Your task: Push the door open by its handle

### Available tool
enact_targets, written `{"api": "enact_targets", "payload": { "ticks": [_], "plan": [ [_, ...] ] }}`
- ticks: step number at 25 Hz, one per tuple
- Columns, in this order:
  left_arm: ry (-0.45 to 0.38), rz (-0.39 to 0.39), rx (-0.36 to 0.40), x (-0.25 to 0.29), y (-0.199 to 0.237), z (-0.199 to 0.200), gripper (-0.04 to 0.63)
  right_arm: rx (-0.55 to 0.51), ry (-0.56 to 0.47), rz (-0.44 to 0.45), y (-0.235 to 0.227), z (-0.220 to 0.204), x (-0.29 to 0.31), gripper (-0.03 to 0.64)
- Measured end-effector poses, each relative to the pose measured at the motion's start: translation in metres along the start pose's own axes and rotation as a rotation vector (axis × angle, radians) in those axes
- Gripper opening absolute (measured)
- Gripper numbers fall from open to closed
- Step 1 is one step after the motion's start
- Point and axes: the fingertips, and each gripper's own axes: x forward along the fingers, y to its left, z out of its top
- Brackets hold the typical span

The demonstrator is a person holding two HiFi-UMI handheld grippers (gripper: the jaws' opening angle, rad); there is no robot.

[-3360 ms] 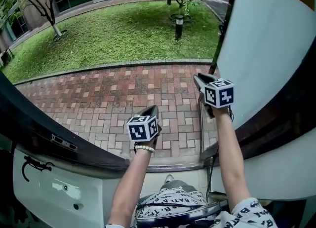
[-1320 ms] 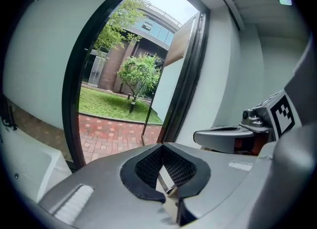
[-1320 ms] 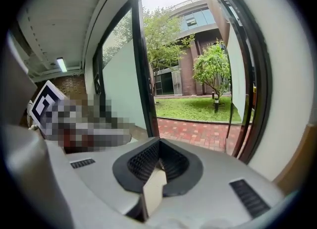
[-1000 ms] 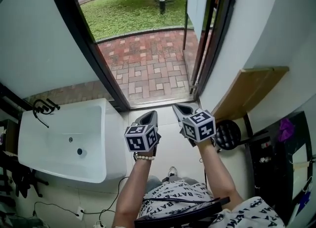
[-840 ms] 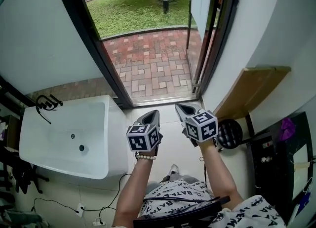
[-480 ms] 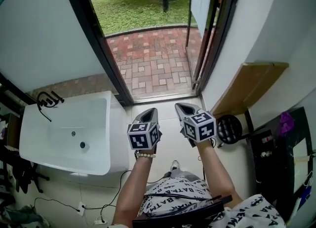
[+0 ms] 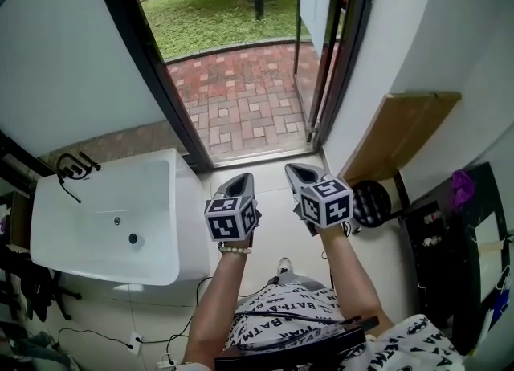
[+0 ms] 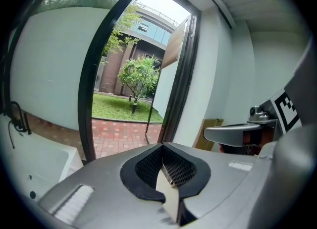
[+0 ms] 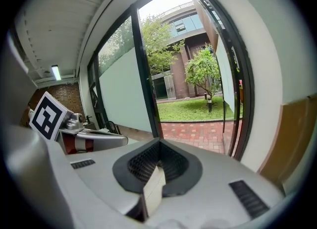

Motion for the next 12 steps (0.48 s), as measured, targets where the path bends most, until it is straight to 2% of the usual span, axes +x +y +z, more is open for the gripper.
{"api": "enact_targets", "payload": {
  "ticks": [12],
  "plan": [
    [-0.036, 0.002, -0.009, -0.002, 0.011, 0.017, -0.006, -0.027, -0.024, -0.013, 0.003, 0.013, 0.008, 0.011]
  ]
}}
